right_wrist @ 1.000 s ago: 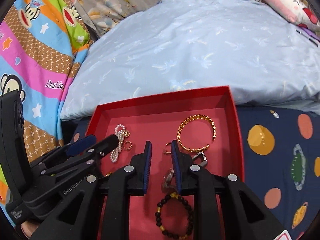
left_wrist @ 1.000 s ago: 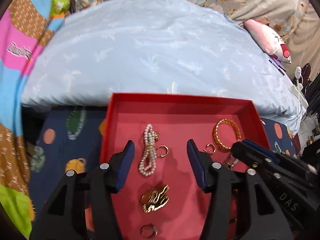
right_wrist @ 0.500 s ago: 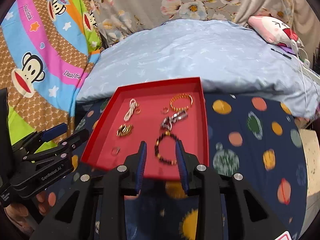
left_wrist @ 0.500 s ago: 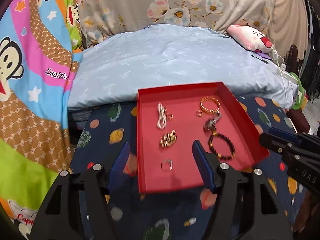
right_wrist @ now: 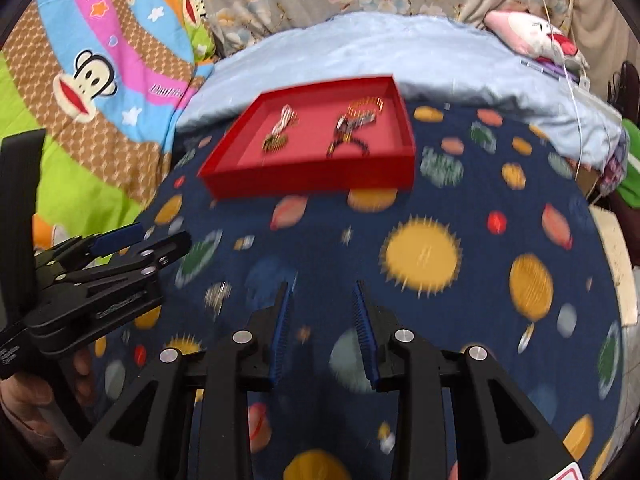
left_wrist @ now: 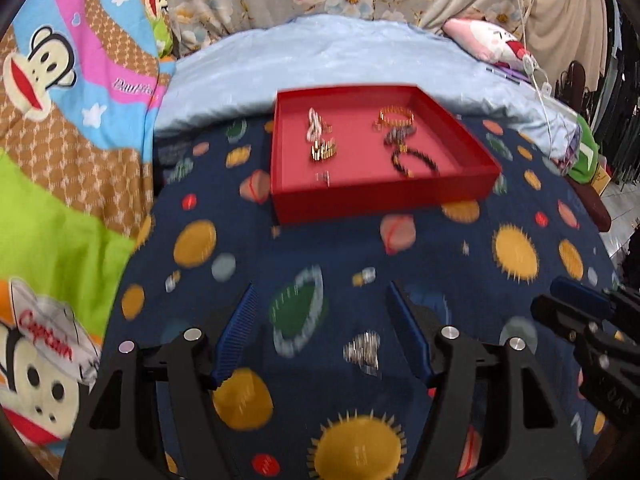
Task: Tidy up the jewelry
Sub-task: 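Withdraw both tools from the red tray toward the remaining jewelry, then grasp the dangling silver earring with the right tool while the left tool grasps the silver filigree pendant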
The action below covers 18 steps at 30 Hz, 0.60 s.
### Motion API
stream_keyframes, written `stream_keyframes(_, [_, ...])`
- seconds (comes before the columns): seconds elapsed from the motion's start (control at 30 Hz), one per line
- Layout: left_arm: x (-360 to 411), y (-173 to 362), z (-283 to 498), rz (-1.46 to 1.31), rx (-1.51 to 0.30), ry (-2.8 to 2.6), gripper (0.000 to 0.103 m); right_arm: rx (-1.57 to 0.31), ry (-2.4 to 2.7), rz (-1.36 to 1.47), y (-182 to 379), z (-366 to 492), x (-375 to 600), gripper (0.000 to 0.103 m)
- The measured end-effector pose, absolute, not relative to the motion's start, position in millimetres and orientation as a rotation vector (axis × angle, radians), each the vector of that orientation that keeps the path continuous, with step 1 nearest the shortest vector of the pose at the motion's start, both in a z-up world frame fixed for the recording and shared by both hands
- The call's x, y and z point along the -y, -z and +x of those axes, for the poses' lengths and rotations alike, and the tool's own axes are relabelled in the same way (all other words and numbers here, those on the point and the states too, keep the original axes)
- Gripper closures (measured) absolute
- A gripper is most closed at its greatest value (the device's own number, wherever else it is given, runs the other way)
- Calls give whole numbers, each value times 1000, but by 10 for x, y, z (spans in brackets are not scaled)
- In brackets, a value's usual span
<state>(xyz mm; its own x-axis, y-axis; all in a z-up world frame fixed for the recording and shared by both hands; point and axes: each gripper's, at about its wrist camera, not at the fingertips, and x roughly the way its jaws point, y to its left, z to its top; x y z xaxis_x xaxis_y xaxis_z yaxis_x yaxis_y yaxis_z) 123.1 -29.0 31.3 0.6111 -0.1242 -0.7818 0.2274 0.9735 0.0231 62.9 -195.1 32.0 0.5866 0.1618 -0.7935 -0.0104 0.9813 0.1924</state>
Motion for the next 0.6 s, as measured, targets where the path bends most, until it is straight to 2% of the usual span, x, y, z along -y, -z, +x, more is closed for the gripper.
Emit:
stream_keyframes(0.23, [190,-36,987,114,-963,177,39,-1006,-164,128,-42,325,1639,72])
stream_keyframes(0.6, [1,96,840,118,-995,140,38,-1042,-211,101,171,354,1349,72])
